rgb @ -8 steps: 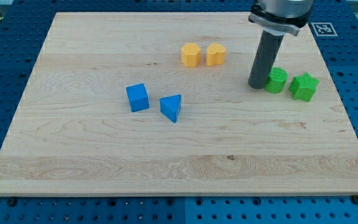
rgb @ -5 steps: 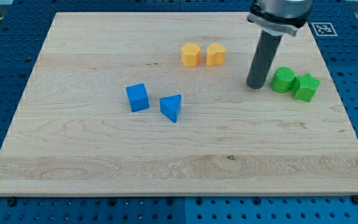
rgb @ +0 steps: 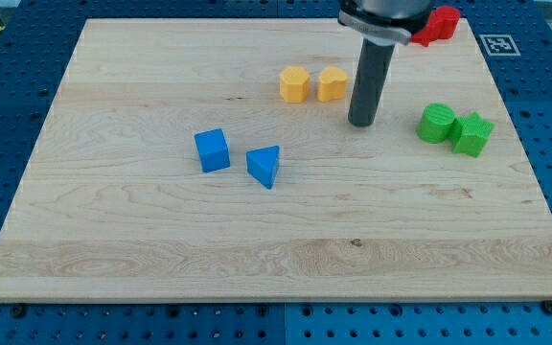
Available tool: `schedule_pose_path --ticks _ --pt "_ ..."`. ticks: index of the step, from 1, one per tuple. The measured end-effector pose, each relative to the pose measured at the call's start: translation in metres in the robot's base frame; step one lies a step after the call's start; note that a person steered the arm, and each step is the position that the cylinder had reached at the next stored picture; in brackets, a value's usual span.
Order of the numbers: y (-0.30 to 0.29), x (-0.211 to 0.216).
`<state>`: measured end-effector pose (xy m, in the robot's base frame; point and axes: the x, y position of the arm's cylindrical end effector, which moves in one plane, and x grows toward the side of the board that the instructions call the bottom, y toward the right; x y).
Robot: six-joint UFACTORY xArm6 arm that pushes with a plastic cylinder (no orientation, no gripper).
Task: Move the yellow heart towards green circle
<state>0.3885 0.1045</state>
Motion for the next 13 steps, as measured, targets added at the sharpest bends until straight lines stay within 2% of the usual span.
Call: schedule_pose_path --ticks 2,3,4,5,6,9,11,13 --pt "0.016 -0.023" --pt "0.016 -0.061" --pt "-0.002 -0.09" --pt "-0.045 -0.092" --pt "-0.059 -0.083" --pt "-0.034 -0.028" --pt "-0.028 -0.054" --pt "-0.012 -0.01"
